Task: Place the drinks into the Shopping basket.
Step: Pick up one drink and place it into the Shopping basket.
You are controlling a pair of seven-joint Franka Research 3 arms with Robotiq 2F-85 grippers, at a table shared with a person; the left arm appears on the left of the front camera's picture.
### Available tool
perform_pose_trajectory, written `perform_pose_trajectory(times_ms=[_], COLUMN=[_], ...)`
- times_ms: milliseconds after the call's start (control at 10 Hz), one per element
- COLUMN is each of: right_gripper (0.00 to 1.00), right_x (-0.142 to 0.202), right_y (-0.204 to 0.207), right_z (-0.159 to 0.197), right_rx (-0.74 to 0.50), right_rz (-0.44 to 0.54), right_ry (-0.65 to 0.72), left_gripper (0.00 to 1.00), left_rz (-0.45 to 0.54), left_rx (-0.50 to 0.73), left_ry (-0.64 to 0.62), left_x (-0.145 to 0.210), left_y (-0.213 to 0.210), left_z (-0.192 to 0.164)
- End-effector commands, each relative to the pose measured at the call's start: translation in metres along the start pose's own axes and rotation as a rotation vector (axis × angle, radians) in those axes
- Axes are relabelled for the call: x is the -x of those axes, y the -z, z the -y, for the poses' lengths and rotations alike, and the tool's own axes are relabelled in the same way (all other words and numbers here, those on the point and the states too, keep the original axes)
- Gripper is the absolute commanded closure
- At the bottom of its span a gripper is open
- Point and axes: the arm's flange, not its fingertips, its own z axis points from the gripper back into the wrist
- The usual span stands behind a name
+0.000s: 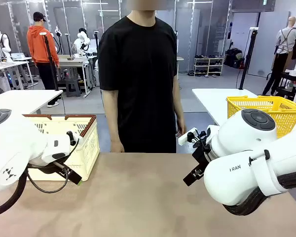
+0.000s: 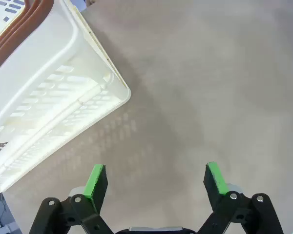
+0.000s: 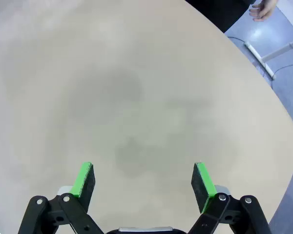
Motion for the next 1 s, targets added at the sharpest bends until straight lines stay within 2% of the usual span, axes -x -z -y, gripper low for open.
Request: perform_pose_trajectory(times_ms=[0,900], right_gripper=[0.00,0.00], right_x=[0.0000,0.0000], right_y=[0.0000,0.0000], right_z=[0.0000,0.0000], right_rx=[0.000,0.000], right_rz=[0.000,0.000], right_ry=[0.000,0.000], left_gripper=[0.00,0.00], left_rz=[0.000,0.000], left_rx=[0.000,0.000], left_ry=[0.001,0.001], left_x=[-0.0002,-0.0002], left_y=[0.0000,0.0000], left_z=[0.0005,0.0005])
